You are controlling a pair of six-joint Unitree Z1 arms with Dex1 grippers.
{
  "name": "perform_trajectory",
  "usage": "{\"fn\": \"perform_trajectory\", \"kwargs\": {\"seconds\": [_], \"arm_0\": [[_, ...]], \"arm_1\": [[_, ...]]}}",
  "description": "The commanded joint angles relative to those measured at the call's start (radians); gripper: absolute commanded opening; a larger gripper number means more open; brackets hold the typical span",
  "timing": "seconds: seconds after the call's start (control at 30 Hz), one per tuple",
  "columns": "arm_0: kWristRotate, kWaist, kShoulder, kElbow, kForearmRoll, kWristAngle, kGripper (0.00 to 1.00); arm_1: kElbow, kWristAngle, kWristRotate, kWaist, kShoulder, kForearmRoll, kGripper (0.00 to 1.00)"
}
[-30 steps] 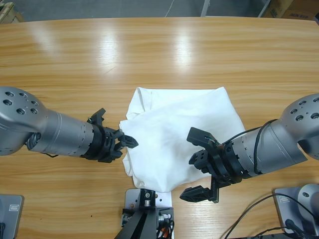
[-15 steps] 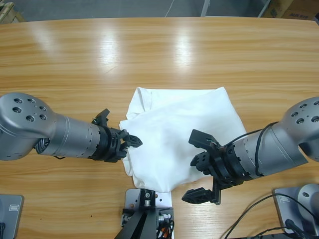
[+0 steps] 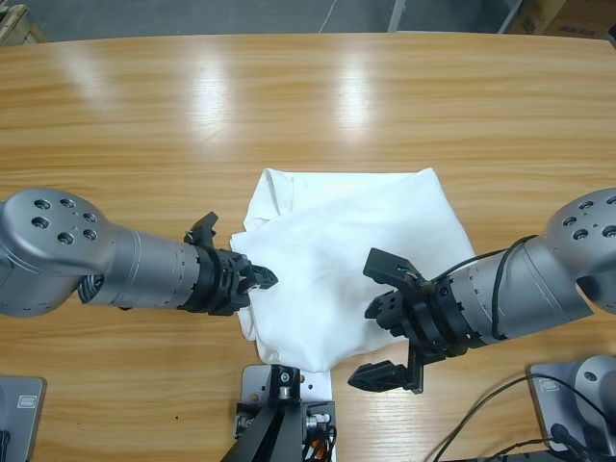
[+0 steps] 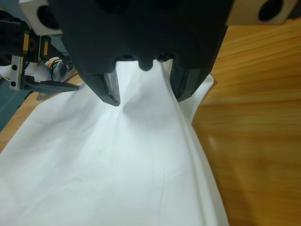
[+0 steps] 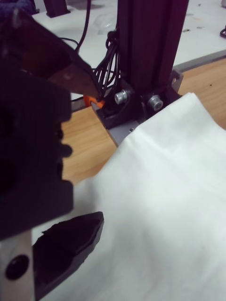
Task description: Fold clothes
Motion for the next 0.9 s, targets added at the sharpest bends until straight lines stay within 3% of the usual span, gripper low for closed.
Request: {"fn": "perform_trajectory", "kwargs": {"seconds": [0.03, 0.1, 0.5, 0.6, 0.67, 0.8, 0.9], "arm_0": [[-0.005, -0.017, 0.01, 0.063, -0.007, 0.023, 0.455], [-0.005, -0.017, 0.01, 0.07, -0.007, 0.027, 0.526], [-0.007, -0.025, 0.049, 0.041, -0.034, 0.026, 0.5], [-0.001, -0.033, 0.057, 0.042, -0.061, 0.031, 0.357], [0.016, -0.034, 0.056, 0.041, -0.068, 0.035, 0.194], [0.032, -0.034, 0.048, 0.041, -0.069, 0.039, 0.152], [0.045, -0.034, 0.038, 0.044, -0.069, 0.056, 0.006]], "arm_1": [[0.03, -0.016, 0.016, 0.008, 0.02, -0.013, 1.0], [0.034, -0.014, 0.016, 0.007, 0.022, -0.015, 1.0], [0.052, -0.014, 0.024, 0.008, 0.027, -0.043, 1.0], [0.053, -0.014, 0.025, 0.007, 0.031, -0.049, 0.996], [0.054, -0.014, 0.027, 0.007, 0.035, -0.054, 0.996], [0.054, -0.014, 0.028, 0.008, 0.048, -0.059, 0.996], [0.057, -0.011, 0.028, 0.007, 0.057, -0.067, 0.996]]}}
